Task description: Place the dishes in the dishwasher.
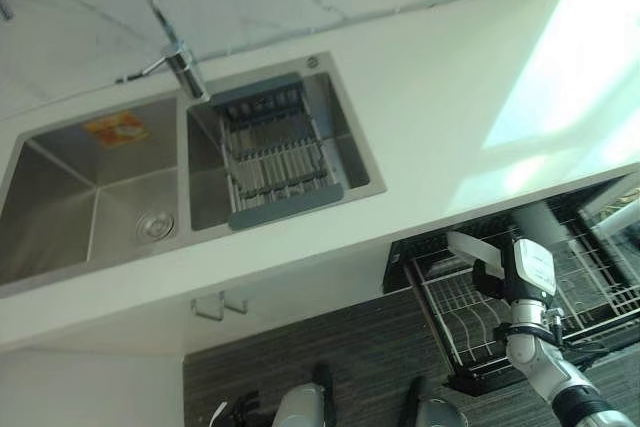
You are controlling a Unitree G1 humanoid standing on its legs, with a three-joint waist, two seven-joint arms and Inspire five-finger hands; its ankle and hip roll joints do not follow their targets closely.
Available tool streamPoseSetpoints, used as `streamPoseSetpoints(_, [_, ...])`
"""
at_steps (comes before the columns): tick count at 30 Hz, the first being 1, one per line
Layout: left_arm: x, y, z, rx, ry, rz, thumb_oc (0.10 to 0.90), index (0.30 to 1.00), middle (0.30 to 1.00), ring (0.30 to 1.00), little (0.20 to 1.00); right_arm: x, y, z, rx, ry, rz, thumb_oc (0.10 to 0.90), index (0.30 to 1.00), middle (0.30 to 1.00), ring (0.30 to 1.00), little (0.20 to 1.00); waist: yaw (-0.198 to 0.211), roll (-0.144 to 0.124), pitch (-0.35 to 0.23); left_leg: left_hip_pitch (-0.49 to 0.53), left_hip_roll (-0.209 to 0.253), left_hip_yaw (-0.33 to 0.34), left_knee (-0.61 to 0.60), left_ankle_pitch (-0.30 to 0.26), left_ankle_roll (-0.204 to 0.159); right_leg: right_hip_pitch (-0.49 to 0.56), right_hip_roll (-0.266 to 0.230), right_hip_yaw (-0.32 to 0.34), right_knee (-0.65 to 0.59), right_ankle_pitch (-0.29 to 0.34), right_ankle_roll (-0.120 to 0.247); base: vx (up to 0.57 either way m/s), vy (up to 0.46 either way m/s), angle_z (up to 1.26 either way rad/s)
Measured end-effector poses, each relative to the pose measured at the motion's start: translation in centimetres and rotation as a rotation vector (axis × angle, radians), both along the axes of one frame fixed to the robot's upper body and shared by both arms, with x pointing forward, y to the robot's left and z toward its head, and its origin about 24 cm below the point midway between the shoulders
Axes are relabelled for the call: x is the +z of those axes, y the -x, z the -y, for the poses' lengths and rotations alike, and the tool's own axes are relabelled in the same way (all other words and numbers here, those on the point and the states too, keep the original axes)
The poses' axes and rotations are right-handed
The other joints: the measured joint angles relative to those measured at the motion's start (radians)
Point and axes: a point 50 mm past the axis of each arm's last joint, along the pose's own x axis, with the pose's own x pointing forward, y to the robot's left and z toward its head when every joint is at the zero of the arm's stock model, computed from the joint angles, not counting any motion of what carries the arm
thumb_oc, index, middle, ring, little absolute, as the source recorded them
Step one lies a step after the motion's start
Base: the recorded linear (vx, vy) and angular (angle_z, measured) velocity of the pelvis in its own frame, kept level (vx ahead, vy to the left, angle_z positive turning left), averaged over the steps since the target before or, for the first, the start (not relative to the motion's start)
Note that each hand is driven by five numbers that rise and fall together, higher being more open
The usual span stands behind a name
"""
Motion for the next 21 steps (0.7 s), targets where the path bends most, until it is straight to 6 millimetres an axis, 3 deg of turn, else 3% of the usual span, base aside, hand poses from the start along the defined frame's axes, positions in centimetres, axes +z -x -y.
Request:
streamPoseSetpoints(1, [0.3, -1.0, 0.2, -0.016, 0.002, 0.028, 0.800, 0.900, 0.900, 0.900, 0.900, 0.5, -0.7, 0.3, -0.028, 0.020, 0.033, 0.400, 0.300, 0.300, 0.300, 0.300, 0.006, 0.018, 0.045, -0.007, -0.001, -0.010, 0.010, 0.000, 0.001, 0.002, -0.001, -0.002, 0.004, 0.001, -0.001, -0.03, 0.057, 0.12])
streamPoseSetpoints(4, [0.4, -1.3, 0.3, -0.028, 0.007, 0.059, 0.800, 0.900, 0.900, 0.900, 0.900, 0.7, -0.9, 0.5, -0.072, 0.048, 0.071, 0.400, 0.300, 0.300, 0.300, 0.300, 0.013, 0.038, 0.081, -0.006, -0.009, -0.017, 0.010, 0.000, 0.004, 0.008, -0.009, -0.010, 0.001, 0.001, -0.001, -0.05, 0.089, 0.11])
streamPoseSetpoints(10, [1.0, -2.9, 0.8, -0.056, 0.033, 0.133, 0.800, 0.900, 0.900, 0.900, 0.900, 1.9, -1.6, 1.9, -0.181, 0.174, 0.162, 0.400, 0.300, 0.300, 0.300, 0.300, 0.007, 0.115, 0.149, -0.042, -0.037, -0.019, 0.013, 0.007, 0.027, -0.028, -0.039, -0.009, 0.020, 0.007, 0.007, -0.05, 0.039, 0.06])
streamPoseSetpoints(17, [1.4, -3.9, 1.0, -0.048, 0.052, 0.192, 0.800, 0.900, 0.900, 0.900, 0.900, 1.8, -2.1, 1.9, -0.250, 0.282, 0.145, 0.400, 0.300, 0.300, 0.300, 0.300, 0.028, 0.101, 0.161, -0.077, -0.044, -0.027, 0.018, 0.012, 0.029, -0.076, -0.049, 0.002, 0.049, -0.006, 0.013, -0.06, -0.055, 0.03])
streamPoseSetpoints(21, [1.5, -4.4, 1.6, -0.082, 0.055, 0.199, 0.800, 0.900, 0.900, 0.900, 0.900, 1.1, -2.2, 0.7, -0.323, 0.273, 0.152, 0.400, 0.300, 0.300, 0.300, 0.300, 0.035, 0.087, 0.171, -0.113, -0.041, -0.032, 0.028, 0.016, 0.027, -0.114, -0.050, 0.005, 0.071, -0.010, 0.008, -0.05, -0.011, 0.01])
